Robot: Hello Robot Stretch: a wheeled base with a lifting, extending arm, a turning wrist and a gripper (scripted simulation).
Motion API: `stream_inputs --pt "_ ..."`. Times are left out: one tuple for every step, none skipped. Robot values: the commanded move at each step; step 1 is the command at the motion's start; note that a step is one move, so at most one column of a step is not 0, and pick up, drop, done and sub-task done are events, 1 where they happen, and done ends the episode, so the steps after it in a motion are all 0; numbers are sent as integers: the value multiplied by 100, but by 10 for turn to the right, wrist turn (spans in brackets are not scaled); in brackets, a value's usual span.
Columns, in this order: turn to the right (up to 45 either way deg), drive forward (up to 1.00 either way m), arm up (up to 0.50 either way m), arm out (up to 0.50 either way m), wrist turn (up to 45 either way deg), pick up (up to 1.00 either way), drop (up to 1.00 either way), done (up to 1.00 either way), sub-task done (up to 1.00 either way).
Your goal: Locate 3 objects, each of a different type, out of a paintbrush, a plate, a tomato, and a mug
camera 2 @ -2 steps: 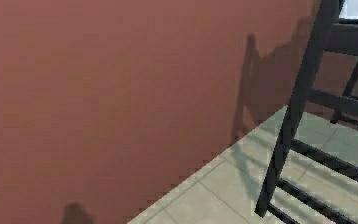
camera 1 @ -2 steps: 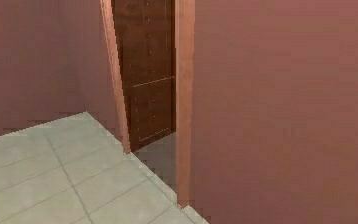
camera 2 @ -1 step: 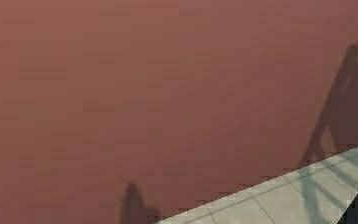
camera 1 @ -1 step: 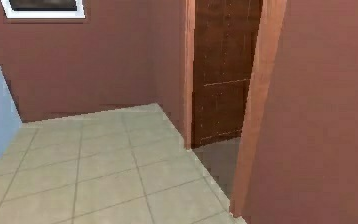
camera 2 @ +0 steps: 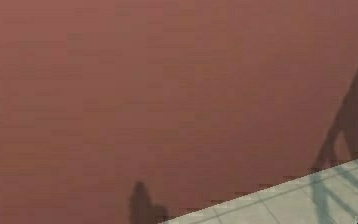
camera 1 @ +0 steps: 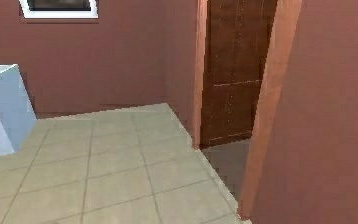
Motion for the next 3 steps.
stream_inputs --pt "0 45 0 0 0 0 0 0 0" --pt "0 75 0 0 0 0 0 0 0" --pt "240 0 0 0 0 0 0 0 0"
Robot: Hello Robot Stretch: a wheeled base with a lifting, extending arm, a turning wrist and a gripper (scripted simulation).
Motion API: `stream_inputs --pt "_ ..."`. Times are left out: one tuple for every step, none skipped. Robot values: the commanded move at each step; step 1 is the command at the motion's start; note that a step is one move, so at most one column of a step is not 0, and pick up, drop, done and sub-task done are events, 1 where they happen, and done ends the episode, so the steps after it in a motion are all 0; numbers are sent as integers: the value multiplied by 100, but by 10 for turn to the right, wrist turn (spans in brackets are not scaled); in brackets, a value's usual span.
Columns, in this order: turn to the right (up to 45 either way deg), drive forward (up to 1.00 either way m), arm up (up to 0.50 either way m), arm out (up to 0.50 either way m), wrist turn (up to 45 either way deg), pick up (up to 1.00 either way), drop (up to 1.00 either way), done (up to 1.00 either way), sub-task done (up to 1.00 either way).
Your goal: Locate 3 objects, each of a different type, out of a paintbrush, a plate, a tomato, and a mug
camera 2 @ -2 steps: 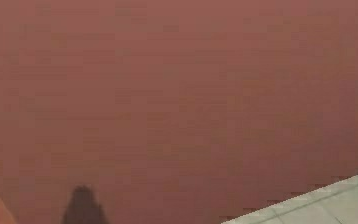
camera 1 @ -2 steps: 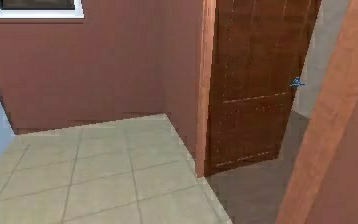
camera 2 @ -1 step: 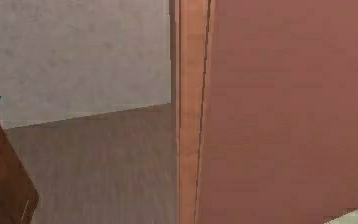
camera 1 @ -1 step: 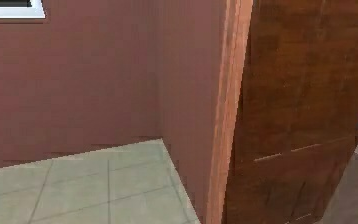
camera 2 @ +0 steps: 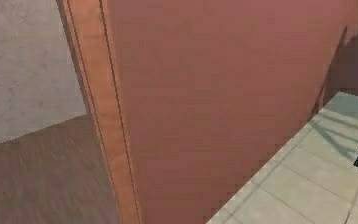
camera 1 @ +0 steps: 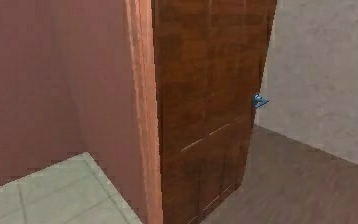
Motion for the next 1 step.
stream_inputs --pt "0 40 0 0 0 0 0 0 0"
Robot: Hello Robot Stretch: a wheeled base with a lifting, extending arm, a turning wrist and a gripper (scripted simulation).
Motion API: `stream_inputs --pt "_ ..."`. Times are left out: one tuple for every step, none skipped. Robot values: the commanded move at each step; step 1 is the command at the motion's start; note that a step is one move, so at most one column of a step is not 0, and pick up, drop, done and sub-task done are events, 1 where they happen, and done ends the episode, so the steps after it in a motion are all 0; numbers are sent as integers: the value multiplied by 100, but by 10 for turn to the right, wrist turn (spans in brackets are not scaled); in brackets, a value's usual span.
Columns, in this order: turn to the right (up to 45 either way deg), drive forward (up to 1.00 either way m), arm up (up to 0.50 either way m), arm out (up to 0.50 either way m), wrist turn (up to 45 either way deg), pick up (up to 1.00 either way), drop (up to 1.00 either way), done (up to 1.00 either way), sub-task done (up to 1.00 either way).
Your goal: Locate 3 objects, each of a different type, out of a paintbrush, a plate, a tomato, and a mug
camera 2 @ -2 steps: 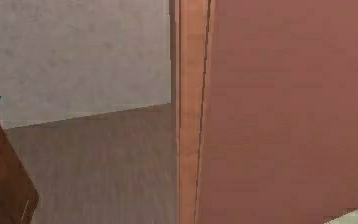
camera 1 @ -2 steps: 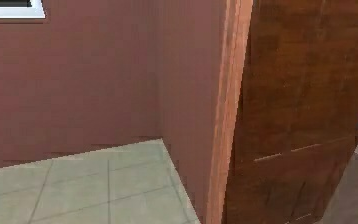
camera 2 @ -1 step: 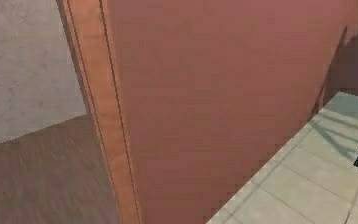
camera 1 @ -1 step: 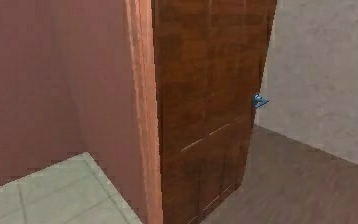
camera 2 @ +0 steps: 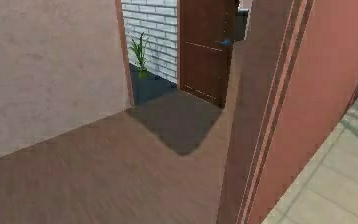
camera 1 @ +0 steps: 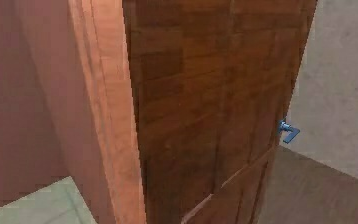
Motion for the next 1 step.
stream_inputs --pt "450 0 0 0 0 0 0 0 0"
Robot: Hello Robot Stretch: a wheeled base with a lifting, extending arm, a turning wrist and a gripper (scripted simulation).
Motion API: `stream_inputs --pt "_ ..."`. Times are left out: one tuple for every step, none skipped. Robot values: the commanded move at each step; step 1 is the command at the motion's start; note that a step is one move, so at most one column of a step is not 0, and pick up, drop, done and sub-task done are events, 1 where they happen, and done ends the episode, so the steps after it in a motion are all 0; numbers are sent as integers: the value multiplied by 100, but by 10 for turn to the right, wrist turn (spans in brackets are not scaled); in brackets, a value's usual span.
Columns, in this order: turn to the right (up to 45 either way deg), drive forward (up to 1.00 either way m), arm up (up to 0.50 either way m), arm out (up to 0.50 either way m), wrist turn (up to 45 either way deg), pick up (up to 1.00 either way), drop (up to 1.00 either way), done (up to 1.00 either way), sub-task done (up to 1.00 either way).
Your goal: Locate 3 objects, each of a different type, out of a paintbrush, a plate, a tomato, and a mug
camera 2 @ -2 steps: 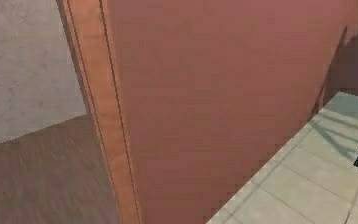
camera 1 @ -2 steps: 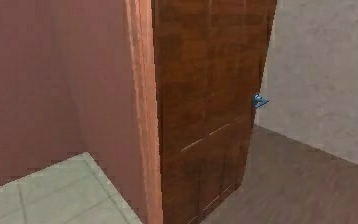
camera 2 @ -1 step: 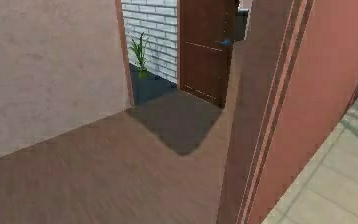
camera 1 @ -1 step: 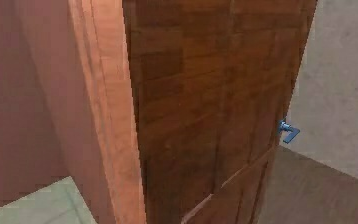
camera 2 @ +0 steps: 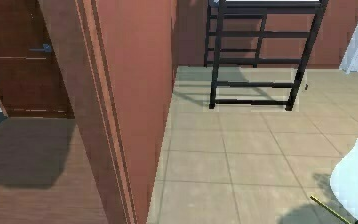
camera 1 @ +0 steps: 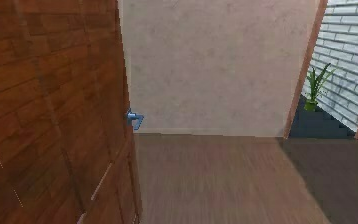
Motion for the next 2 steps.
stream_inputs --pt "0 30 0 0 0 0 0 0 0" --pt "450 0 0 0 0 0 0 0 0"
